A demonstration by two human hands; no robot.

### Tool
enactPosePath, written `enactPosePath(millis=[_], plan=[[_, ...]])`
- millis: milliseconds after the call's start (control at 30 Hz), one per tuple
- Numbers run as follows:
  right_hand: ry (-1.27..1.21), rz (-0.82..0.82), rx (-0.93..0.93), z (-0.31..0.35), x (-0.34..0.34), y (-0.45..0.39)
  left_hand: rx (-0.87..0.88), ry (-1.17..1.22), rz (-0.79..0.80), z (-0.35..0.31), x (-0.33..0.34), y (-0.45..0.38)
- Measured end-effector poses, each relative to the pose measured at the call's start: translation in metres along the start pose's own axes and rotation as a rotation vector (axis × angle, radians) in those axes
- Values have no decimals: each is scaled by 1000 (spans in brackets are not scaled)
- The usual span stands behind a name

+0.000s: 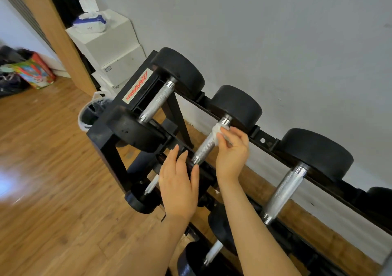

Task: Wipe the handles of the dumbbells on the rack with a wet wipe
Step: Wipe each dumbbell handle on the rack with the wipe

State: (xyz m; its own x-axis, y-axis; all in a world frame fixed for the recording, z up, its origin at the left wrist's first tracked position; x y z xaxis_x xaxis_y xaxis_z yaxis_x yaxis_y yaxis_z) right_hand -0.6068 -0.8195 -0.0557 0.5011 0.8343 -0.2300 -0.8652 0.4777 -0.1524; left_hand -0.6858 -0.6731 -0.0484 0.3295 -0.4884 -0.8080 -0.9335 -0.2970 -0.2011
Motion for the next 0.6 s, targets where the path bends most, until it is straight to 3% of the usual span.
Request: enactPosePath(millis=[300, 467, 600], plan=[[24, 40, -47, -6, 8, 26, -227, 235, 101, 51, -7, 33], [23, 32, -34, -4, 2, 9, -67, 120, 64, 36, -8, 30], [121, 82, -90, -3, 7, 27, -60, 116, 58, 27, -4, 18]])
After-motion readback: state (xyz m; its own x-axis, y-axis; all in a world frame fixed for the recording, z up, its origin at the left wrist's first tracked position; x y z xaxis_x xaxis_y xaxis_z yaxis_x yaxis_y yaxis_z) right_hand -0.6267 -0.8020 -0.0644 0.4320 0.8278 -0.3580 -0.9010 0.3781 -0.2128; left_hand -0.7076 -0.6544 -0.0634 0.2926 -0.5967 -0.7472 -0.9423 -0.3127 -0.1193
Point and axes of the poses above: each hand's wrist, its own y-axis away from the middle knuckle, its own x-axis out of the palm, z = x × y, the point moved 6 cm from there along -y, towards the middle knuckle, and after that the axes turned 5 degrees about y, right-handed, at the moved point
